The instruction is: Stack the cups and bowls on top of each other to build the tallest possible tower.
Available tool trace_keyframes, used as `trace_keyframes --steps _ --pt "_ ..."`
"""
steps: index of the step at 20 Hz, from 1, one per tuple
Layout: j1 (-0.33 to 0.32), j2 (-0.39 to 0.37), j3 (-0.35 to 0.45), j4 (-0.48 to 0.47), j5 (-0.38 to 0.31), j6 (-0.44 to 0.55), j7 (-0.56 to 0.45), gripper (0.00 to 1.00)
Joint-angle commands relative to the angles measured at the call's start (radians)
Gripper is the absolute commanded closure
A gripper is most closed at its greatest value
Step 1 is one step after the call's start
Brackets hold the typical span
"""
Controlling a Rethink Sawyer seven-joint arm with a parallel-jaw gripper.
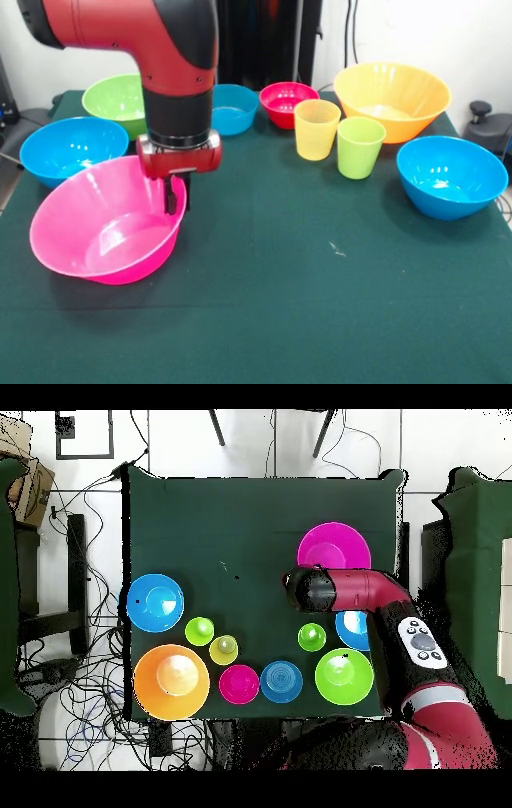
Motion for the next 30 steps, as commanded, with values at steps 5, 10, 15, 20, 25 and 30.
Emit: trace_keyframes --steps 5,10,15,20,25,30 --pt "0.170 -0.038 -0.084 0.218 0.089 -0.054 0.323 1.00" --pt "0.203 -0.013 -0.104 0.219 0.120 -0.087 0.359 1.00" --pt "0.216 0.036 -0.104 0.205 0.121 -0.140 0.397 1.00" --pt "0.226 0.114 -0.102 0.152 0.111 -0.219 0.427 1.00" --pt "0.235 0.103 -0.092 0.178 0.142 -0.257 0.466 1.00" --pt "0.283 0.087 -0.104 0.178 0.200 -0.221 0.500 1.00"
